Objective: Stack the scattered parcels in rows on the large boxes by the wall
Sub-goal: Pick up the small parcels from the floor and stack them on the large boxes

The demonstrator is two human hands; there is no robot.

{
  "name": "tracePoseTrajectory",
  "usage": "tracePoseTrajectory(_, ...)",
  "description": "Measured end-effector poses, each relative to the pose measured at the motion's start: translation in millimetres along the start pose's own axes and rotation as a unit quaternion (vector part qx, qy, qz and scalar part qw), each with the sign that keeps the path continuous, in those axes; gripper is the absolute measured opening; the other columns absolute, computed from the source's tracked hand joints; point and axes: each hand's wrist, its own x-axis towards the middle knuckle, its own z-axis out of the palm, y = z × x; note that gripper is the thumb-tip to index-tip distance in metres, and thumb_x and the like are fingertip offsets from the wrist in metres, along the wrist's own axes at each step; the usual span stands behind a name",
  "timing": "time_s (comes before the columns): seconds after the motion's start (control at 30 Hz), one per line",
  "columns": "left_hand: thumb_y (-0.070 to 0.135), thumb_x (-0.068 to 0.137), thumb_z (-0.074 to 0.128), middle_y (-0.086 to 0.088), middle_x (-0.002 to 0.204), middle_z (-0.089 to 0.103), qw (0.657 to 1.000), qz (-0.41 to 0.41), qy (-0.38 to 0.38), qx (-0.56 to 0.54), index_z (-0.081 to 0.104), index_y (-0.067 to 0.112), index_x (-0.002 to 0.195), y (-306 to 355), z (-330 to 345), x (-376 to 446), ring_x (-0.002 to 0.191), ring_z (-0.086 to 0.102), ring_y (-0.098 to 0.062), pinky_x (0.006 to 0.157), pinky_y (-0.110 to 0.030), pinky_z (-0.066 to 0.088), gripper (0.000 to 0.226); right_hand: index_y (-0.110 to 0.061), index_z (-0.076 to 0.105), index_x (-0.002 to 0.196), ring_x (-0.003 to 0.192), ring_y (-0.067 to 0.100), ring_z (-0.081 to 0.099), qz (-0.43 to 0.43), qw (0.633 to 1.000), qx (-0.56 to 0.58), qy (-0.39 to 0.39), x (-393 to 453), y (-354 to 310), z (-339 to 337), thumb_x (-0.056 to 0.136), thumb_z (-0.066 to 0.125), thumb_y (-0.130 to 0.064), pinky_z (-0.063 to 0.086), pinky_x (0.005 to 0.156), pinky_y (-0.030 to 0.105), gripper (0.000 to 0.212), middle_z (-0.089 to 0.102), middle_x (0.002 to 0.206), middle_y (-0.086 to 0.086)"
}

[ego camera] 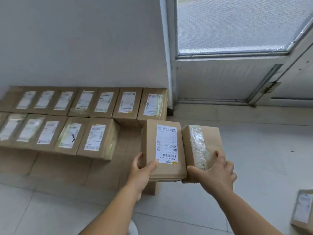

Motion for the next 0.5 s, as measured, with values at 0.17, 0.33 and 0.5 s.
tracePoseTrajectory(0.17, 0.038, 0.079, 0.074, 0.004, 0.123, 0.061, 0.999, -0.033, 0.011, -0.023, 0.037, 0.038, 0.139, -12.5, -64.7, 30.7, 0.108, 0.056, -0.015, 0.091, -0.037, 0.042, 0.071, -0.021, 0.017, 0.145, 0.128, 0.037, 0.026, 0.0, 0.999, -0.04, -0.008, -12.1, -38.4, 65.1, 0.058, 0.075, -0.052, 0.02, 0.11, 0.042, 0.109, 0.029, 0.135, 0.015)
tracePoseTrajectory(0.33, 0.041, 0.082, 0.071, 0.002, 0.127, 0.054, 0.996, -0.054, 0.035, -0.054, 0.037, 0.031, 0.136, -16.2, -104.4, 75.1, 0.11, 0.052, -0.017, 0.096, -0.037, 0.04, 0.064, -0.021, 0.015, 0.144, 0.128, 0.04, 0.024, 0.019, 0.999, -0.047, -0.005, -10.7, -77.7, 122.3, 0.061, 0.078, -0.046, 0.022, 0.109, 0.043, 0.107, 0.025, 0.137, 0.017)
tracePoseTrajectory(0.5, 0.037, 0.088, 0.065, -0.003, 0.115, 0.052, 0.99, -0.1, 0.065, -0.079, 0.037, 0.017, 0.128, -19.3, -121.6, 111.7, 0.082, 0.047, -0.01, 0.08, -0.031, 0.034, 0.053, -0.023, 0.015, 0.143, 0.129, 0.04, 0.023, 0.045, 0.997, -0.061, 0.008, -4.0, -98.8, 168.6, 0.062, 0.078, -0.046, 0.028, 0.105, 0.044, 0.106, 0.024, 0.139, 0.016)
